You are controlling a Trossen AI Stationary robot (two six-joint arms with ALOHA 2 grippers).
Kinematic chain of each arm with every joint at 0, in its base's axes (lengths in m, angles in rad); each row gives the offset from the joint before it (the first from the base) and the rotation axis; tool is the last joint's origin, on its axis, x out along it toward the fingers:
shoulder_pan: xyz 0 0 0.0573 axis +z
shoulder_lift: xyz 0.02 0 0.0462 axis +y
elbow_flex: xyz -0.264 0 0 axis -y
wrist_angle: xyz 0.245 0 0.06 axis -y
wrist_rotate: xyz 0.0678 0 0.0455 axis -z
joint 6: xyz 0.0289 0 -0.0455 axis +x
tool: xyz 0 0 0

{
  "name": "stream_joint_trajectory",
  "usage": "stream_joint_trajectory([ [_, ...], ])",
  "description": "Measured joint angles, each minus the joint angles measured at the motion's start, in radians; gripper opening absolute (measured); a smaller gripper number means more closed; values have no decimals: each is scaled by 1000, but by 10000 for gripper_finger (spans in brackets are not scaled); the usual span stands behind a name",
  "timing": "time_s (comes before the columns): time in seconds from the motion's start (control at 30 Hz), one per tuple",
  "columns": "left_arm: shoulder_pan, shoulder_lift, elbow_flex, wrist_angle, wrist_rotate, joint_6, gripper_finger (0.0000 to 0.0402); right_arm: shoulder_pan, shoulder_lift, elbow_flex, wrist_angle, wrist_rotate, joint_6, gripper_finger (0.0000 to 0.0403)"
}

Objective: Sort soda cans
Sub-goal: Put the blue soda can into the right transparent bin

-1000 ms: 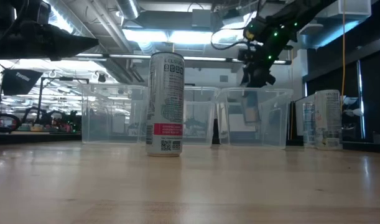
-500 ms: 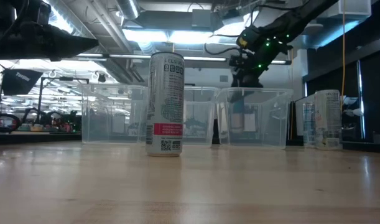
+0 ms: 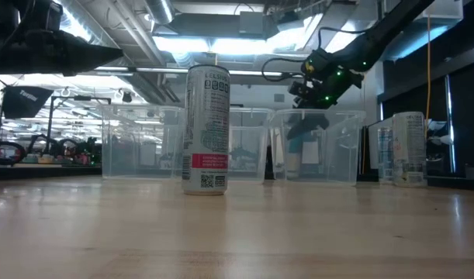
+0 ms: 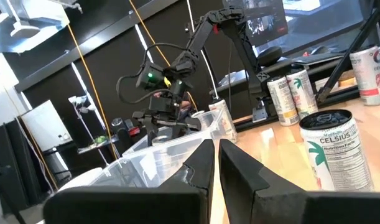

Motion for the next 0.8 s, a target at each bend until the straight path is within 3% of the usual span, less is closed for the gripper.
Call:
stream_joint_trajectory([
  [0.2,0,0,0,0,0,-3,17,4,26,2,25,2,0,235],
  [0.53,0,-1,0,0,0,-5,17,3,35,5,29,43,0,317],
  [0.8,0,-1,0,-1,0,-6,17,4,35,90,9,61,-4,335],
])
